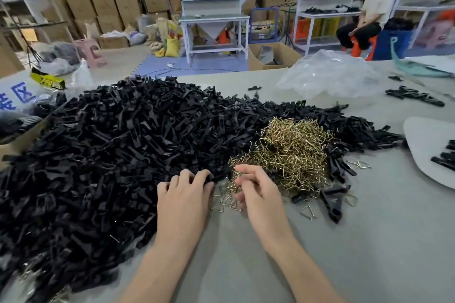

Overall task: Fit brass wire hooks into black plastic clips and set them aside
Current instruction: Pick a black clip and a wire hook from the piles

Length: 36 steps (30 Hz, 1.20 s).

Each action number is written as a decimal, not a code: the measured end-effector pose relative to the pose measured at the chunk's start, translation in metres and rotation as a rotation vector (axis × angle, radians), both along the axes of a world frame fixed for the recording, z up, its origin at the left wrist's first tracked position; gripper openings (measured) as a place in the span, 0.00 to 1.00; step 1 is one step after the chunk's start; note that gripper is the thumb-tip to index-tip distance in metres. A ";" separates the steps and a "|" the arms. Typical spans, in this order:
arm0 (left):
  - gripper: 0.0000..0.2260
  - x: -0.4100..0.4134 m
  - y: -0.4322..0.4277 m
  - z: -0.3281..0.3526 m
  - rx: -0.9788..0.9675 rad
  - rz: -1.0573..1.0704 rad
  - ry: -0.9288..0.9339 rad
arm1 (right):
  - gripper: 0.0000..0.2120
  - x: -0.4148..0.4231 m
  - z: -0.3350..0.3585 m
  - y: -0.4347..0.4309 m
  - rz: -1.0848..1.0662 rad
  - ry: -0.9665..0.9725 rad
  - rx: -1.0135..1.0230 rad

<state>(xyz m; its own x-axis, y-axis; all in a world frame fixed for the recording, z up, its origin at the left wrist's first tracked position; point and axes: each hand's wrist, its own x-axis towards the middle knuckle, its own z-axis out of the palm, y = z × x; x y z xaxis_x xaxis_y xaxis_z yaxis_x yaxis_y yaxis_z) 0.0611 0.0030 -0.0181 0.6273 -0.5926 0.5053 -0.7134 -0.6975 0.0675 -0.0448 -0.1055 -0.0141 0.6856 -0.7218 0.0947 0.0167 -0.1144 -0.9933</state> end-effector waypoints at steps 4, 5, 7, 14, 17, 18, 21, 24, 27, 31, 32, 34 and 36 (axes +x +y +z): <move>0.13 -0.002 0.002 0.003 -0.115 -0.059 -0.010 | 0.16 0.001 -0.001 0.000 0.014 -0.024 0.006; 0.15 -0.004 0.003 0.005 -0.145 -0.091 0.013 | 0.15 0.001 -0.001 -0.001 0.018 -0.038 0.021; 0.17 -0.008 0.003 0.008 -0.199 -0.170 0.085 | 0.13 0.000 0.000 -0.001 0.043 -0.069 0.060; 0.15 -0.021 0.002 0.008 -0.276 -0.365 0.278 | 0.10 -0.008 0.006 0.000 0.186 -0.125 0.053; 0.13 -0.022 0.001 0.008 -0.347 -0.371 0.368 | 0.10 -0.009 0.007 -0.002 0.172 -0.133 0.063; 0.13 -0.023 0.000 0.008 -0.389 -0.375 0.420 | 0.10 -0.009 0.008 -0.002 0.173 -0.127 0.054; 0.11 -0.025 -0.001 0.011 -0.590 -0.368 0.577 | 0.10 -0.009 0.008 -0.003 0.163 -0.122 0.078; 0.12 -0.022 -0.001 0.015 -0.806 -0.272 0.709 | 0.09 -0.009 0.010 -0.007 0.138 -0.174 0.211; 0.12 -0.016 0.002 0.017 -0.911 -0.198 0.813 | 0.09 -0.009 0.011 -0.013 0.101 -0.230 0.350; 0.11 -0.016 0.006 0.020 -0.923 -0.197 0.867 | 0.07 -0.009 0.013 -0.013 0.117 -0.271 0.457; 0.11 -0.017 0.005 0.021 -0.923 -0.208 0.874 | 0.10 -0.010 0.013 -0.013 0.128 -0.276 0.466; 0.10 -0.020 0.005 0.024 -0.929 -0.237 0.893 | 0.13 -0.010 0.013 -0.012 0.142 -0.278 0.456; 0.08 -0.022 0.005 0.027 -0.945 -0.253 0.919 | 0.13 -0.012 0.012 -0.012 0.151 -0.271 0.427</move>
